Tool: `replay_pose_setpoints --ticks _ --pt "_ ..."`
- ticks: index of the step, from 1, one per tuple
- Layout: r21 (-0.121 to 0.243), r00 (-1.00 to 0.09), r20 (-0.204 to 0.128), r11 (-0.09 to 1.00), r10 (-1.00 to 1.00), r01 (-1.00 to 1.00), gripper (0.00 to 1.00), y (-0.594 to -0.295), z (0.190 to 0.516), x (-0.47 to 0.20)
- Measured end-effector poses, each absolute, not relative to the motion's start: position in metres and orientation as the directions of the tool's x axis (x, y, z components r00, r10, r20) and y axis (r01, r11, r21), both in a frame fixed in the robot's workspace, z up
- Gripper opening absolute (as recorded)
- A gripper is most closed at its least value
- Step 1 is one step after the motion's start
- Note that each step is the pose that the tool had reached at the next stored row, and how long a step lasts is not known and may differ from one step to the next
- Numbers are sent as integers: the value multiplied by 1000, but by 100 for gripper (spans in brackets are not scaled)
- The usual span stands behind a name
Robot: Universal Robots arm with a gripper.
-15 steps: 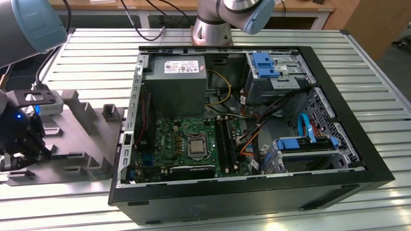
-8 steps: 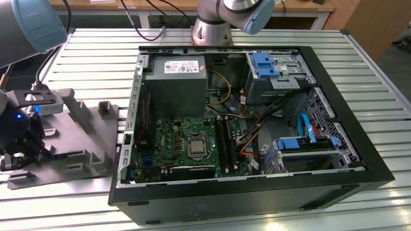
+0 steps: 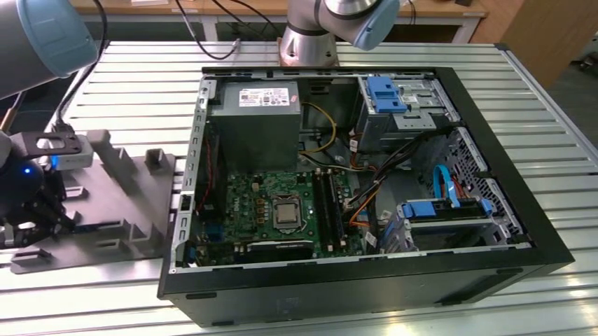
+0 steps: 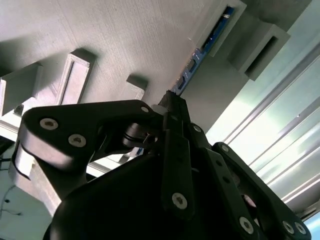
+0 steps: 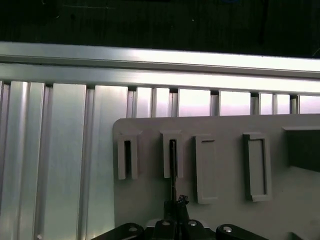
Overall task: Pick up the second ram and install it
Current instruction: 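Pick up the second ram and move it above second insertion slot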
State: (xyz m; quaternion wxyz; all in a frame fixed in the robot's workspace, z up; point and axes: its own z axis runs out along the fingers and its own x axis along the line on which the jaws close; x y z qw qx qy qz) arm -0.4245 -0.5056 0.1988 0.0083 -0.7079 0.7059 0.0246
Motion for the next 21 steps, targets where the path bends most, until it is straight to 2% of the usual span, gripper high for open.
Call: replay_pose_setpoints --ticks 21 --pt "23 -12 -47 10 -999 -1000 12 -505 201 -425"
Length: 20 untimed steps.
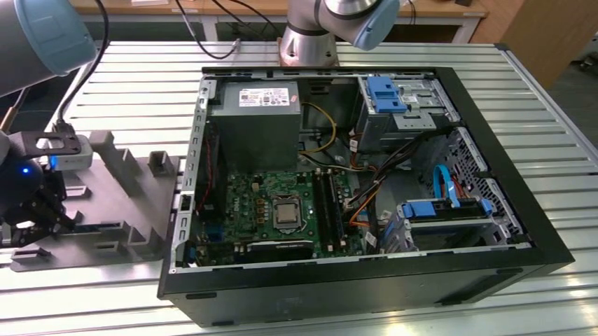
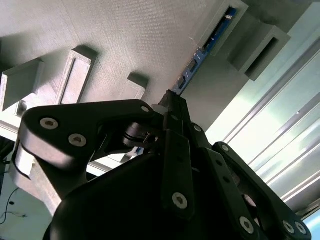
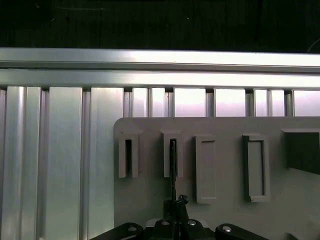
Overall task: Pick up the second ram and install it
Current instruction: 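Pick up the second ram and move it above second insertion slot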
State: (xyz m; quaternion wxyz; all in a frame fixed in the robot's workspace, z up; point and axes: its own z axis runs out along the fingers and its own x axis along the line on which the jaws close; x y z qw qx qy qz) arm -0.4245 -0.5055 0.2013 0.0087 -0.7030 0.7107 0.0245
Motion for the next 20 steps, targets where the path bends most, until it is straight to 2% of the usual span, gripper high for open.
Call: replay_pose_setpoints --ticks 12,20 --pt "23 -12 -47 10 -999 -1000 12 -506 202 -425" --pt "23 -11 -47 10 -999 -1000 12 -506 214 -425"
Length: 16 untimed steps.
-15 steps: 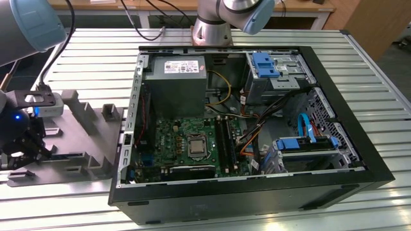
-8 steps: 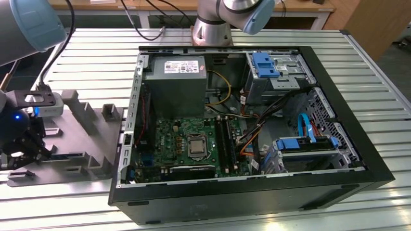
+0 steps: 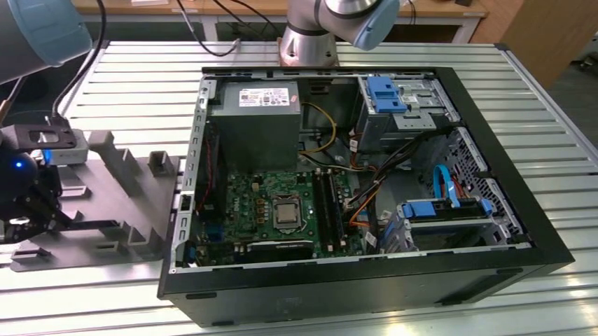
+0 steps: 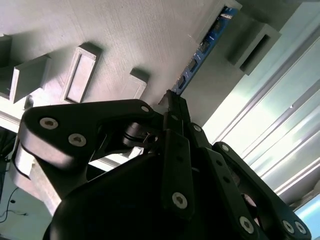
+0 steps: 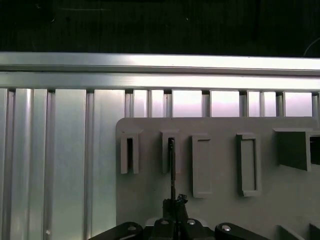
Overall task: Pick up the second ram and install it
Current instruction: 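Pick up the second ram and move it above second insertion slot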
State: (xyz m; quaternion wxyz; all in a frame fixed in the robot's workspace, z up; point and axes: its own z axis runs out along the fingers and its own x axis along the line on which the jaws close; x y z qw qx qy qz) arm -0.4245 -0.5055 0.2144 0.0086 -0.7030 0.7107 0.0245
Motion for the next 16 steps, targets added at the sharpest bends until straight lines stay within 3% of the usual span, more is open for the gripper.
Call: replay_pose_setpoints --ticks 16 --pt "23 -11 -47 10 -999 -1000 12 -505 256 -424"
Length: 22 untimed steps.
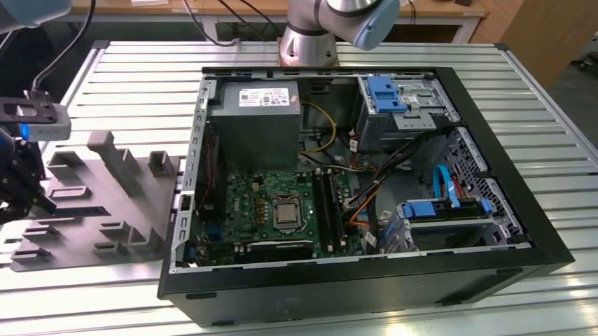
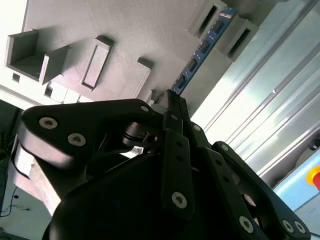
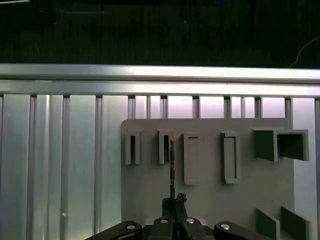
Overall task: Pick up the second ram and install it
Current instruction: 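Pick up the second ram and move it above second insertion slot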
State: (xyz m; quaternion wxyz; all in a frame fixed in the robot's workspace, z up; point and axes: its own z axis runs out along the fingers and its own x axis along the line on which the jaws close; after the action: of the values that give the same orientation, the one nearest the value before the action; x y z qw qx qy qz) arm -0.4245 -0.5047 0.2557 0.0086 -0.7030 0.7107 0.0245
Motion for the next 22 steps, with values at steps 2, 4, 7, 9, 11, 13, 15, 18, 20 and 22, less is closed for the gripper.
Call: replay_pose_setpoints --ticks 2,4,7,9,11,13,15,18,20,22 --pt "23 -11 -47 10 -999 -1000 12 -505 261 -425" --pt "23 -11 -47 10 -999 -1000 12 -504 267 -424" --pt "23 -12 -47 10 -999 -1000 12 -504 275 -425" --pt "23 -11 -47 10 -999 -1000 12 -504 281 -424" --pt "23 -11 -47 10 -999 -1000 12 -503 288 -424" --pt "23 -12 -47 11 -999 -1000 12 -503 295 -425" --pt "23 -12 -47 10 -999 -1000 12 -503 302 -425" --pt "23 -11 -47 10 -999 -1000 12 -503 312 -425" --pt "23 -12 -47 10 -999 -1000 12 -502 318 -424" --pt "23 -11 -47 10 -999 -1000 12 -502 324 -424"
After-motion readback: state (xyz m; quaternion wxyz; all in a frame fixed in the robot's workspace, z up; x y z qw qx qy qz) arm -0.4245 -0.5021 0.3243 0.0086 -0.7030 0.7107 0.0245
